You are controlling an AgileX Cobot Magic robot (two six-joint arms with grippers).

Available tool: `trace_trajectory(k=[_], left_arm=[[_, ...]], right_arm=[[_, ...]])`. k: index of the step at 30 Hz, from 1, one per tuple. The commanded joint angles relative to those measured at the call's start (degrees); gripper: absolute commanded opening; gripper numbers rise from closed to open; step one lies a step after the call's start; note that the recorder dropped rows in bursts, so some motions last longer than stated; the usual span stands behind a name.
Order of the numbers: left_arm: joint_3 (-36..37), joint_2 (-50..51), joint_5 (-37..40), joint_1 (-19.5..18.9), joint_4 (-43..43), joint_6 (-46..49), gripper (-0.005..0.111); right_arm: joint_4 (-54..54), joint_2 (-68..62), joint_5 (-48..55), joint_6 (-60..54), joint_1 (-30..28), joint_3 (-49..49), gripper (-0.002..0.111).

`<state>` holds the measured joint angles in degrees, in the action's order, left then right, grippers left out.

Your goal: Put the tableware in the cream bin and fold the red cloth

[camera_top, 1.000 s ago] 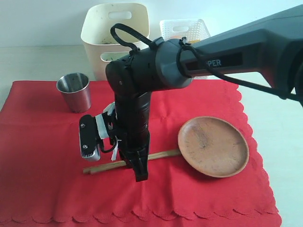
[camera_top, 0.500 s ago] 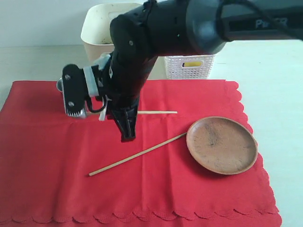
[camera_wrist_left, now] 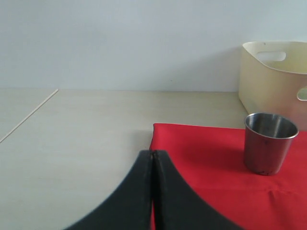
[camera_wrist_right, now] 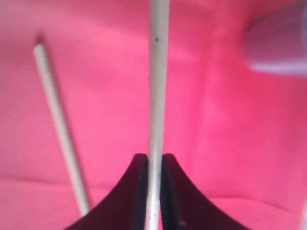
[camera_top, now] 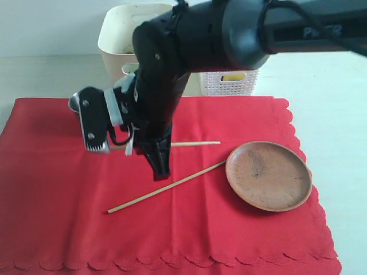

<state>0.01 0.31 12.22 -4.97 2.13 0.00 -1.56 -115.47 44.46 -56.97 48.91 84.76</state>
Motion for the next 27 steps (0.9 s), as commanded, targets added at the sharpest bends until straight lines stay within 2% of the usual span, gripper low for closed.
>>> trace_trajectory(k=[1,10,13,17,19,27], left_arm=[[0.0,-0.3,-0.2,-0.1,-0.4,0.0,0.0],[0.0,-0.3,-0.2,-0.1,-0.4,0.0,0.0],[0.0,-0.3,-0.2,-0.1,-0.4,0.0,0.0],[0.0,-0.3,-0.2,-0.1,-0.4,0.0,0.0],[0.0,-0.3,-0.2,-0.1,-0.4,0.0,0.0],[0.0,-0.3,-0.2,-0.1,-0.4,0.0,0.0]], right_arm=[[0.4,-4.6,4.8,-3.6,0.6,-0.4,0.0],[2.1,-8.7,5.0,-4.6,3.1,-0.4,0.001],[2.2,-9.1,4.7,-4.5,3.7,-0.4,0.009],[2.6,-8.9,4.6,-4.5,3.9,-0.4,0.03],[2.6,-8.4,5.3,-4.5,3.9,-0.4,0.037],[2.1,-8.5,6.1,-4.4,3.9,-0.4,0.039]])
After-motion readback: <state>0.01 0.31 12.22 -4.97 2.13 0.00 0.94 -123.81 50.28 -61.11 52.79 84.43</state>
